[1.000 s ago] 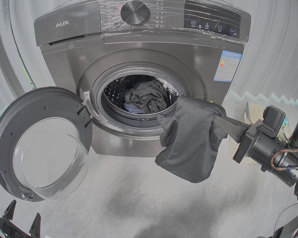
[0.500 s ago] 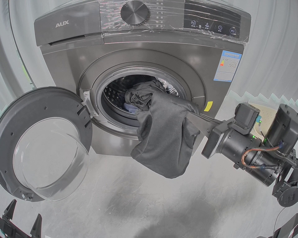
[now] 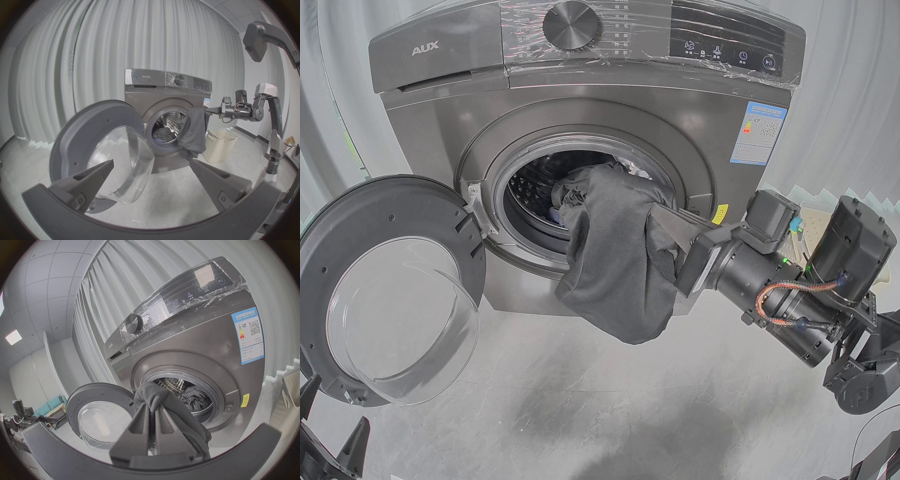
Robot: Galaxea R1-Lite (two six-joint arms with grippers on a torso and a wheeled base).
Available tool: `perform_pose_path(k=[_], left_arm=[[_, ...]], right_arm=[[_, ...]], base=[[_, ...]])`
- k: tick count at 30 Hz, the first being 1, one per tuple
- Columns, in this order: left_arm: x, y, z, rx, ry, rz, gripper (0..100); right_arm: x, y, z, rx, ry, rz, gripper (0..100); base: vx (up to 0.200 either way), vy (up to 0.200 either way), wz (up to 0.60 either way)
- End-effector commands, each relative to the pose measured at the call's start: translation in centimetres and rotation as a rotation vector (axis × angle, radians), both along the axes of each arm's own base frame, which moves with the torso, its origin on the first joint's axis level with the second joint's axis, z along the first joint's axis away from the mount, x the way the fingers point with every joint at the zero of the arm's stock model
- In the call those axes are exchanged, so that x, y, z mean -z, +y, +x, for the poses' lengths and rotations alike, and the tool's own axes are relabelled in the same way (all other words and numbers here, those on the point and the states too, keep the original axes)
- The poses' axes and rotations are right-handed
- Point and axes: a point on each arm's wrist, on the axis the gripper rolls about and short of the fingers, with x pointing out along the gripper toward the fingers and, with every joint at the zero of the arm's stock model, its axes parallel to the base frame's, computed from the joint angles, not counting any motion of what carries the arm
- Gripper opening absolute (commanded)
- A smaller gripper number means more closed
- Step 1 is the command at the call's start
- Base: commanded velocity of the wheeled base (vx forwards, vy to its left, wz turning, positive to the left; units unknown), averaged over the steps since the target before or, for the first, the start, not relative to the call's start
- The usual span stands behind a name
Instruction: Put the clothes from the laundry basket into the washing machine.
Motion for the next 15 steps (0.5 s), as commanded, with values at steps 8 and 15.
perform_pose_path(k=[8,15], left_arm=[[-2.8,-0.7,9.9,0.236,0.269,0.044,100],[-2.5,-3.8,13.6,0.462,0.324,0.025,100]], right_arm=[[-1.4,1.4,1.0,0.001,-0.062,0.074,0],[-0.5,1.9,1.4,0.001,-0.046,0.055,0]], base=[[0.0,0.0,0.0],[0.0,0.0,0.0]])
